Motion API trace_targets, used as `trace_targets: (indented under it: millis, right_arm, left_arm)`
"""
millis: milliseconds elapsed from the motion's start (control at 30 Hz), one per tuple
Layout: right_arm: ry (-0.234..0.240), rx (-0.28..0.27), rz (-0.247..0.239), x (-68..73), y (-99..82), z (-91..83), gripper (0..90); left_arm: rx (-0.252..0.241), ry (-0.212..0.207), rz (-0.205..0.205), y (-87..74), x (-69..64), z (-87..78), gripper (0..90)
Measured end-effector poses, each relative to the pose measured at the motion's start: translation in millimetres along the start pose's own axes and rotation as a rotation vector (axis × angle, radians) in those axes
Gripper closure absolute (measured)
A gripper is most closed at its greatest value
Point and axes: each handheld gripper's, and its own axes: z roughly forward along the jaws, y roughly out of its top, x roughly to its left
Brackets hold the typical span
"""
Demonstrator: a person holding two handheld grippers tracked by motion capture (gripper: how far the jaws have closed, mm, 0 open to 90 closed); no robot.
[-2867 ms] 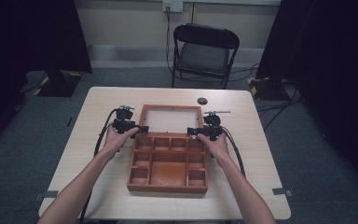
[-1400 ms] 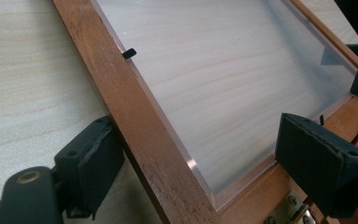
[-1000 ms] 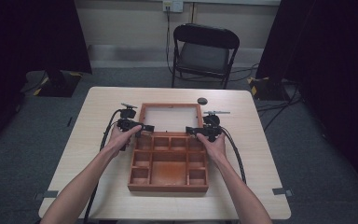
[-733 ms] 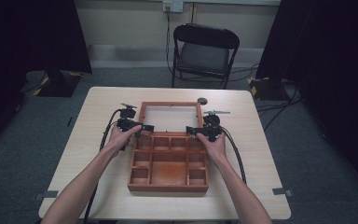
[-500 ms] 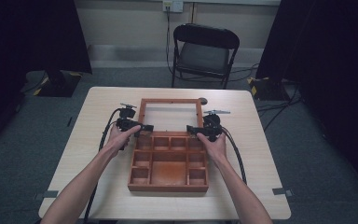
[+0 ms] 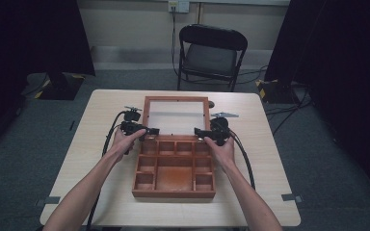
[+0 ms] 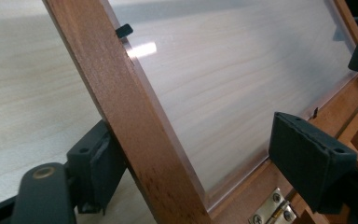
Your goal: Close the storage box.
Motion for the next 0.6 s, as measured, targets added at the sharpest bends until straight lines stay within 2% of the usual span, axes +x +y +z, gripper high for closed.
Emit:
trace_targets:
  millis: [67, 300, 333, 600]
  right_arm:
    - [-0.001, -0.010, -0.005, 0.6, 0.9, -2.3, 25.0]
    - [0.019, -0.021, 0.005, 2.3, 3.2, -9.3, 24.0]
    - [0.021, -0.027, -0.002, 3.4, 3.0, -11.0, 23.6]
    - [0.037, -0.052, -0.003, 5.1, 5.8, -18.6, 23.7]
  left_arm:
    - [-0.009, 0.012, 0.019, 0.0, -2.3, -3.5, 23.0]
    - [-0.034, 0.017, 0.031, -2.5, -5.2, -11.0, 28.1]
    - [-0.031, 0.030, 0.054, -2.1, -7.5, -12.5, 27.9]
    - [-0.053, 0.017, 0.071, -0.1, -11.7, -20.8, 27.7]
